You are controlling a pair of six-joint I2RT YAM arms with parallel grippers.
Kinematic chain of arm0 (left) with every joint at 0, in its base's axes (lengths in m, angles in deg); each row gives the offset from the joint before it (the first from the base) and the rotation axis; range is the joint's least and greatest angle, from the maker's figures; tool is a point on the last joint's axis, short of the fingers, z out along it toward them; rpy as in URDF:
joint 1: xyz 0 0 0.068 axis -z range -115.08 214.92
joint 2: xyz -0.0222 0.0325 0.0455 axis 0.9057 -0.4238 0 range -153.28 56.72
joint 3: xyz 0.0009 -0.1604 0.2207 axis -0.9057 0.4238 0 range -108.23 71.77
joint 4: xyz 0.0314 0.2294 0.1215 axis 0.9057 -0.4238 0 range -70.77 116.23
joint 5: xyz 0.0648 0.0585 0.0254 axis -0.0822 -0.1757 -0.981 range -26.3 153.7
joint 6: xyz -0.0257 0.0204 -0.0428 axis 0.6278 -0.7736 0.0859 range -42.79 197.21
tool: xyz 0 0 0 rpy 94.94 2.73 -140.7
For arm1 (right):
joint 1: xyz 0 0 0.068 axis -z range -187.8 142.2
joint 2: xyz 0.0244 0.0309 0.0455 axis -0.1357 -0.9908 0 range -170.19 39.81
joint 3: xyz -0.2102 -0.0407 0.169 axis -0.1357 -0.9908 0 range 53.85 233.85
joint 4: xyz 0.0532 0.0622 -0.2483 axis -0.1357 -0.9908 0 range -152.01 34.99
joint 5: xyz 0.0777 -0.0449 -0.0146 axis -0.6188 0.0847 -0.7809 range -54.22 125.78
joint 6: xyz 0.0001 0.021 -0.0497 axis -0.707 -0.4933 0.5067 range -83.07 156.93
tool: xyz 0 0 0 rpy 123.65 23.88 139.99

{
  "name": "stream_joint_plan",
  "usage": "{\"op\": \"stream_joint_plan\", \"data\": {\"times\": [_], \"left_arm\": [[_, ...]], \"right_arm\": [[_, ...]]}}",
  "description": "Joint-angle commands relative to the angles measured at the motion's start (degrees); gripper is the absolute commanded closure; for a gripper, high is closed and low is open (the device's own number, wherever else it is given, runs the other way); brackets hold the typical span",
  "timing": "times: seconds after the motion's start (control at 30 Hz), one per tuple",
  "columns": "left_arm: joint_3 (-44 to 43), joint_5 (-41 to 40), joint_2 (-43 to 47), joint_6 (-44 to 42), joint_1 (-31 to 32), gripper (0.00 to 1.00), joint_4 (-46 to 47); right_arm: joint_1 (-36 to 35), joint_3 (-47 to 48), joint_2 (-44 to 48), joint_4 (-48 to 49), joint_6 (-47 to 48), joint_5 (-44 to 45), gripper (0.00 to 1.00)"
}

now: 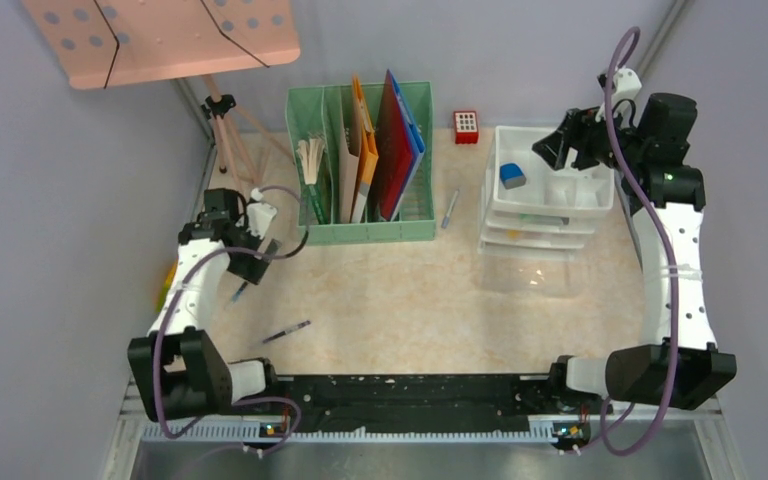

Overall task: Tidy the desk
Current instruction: Pick up the stationery from the center of the board.

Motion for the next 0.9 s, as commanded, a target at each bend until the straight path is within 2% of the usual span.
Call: {"op": "stream_joint_plan", "data": {"times": [0.0,0.17,0.53,0.87], "left_arm": [[0.41,2.12,-5.7,-3.67,-8.95,0.04,3.91],[-0.19,5.3,-13.4,-5.16,-13.36,0.09,5.72],[0.16,8.59,-20.86,-6.08,-14.82,0.22,7.96],[0.61,9.14,-25.84,-8.19,-15.19,0.47,8.09]], "right_arm": [[-0.24,-0.11,3.36,3.16,-0.14,-1.8,0.29],[-0.24,0.55,3.16,1.59,0.36,-1.05,0.3],[-0.24,1.95,3.07,-0.8,0.27,0.44,0.3],[-0.25,0.46,3.91,-1.06,0.34,0.93,0.3]]}}
